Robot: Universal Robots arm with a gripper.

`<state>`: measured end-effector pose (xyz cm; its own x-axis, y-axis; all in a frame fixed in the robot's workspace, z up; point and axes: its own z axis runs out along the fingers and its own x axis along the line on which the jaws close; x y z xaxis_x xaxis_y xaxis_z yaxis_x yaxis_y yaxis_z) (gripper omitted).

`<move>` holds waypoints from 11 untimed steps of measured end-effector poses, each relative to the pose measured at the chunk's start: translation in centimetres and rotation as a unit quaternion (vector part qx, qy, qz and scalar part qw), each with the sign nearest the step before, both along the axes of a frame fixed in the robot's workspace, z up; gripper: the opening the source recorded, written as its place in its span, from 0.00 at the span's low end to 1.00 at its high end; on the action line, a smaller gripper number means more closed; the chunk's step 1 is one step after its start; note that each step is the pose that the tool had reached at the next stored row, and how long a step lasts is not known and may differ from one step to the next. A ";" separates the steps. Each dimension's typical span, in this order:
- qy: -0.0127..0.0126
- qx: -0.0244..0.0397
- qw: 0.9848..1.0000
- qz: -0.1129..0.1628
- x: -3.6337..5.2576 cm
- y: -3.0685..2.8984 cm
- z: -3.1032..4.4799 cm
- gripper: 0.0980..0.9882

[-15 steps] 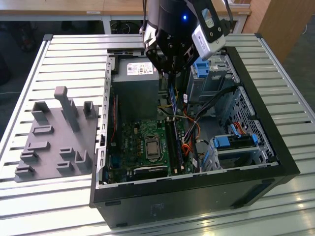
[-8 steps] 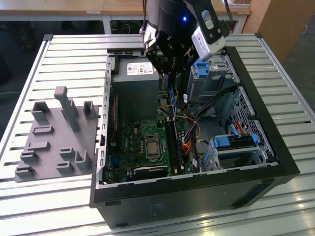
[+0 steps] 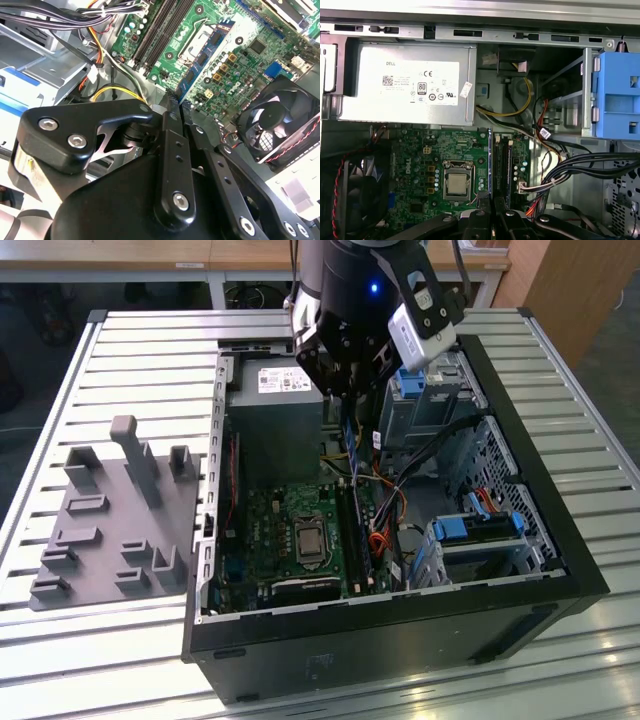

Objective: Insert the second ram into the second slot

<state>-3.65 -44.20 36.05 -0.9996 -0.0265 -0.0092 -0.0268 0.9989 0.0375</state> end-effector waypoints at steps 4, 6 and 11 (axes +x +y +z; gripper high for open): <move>0.000 0.000 1.000 0.000 0.00 -0.06 -0.07 0.05; 0.000 0.000 1.000 0.000 0.00 -0.10 -0.12 0.05; 0.000 0.000 1.000 0.000 0.00 -0.19 -0.21 0.05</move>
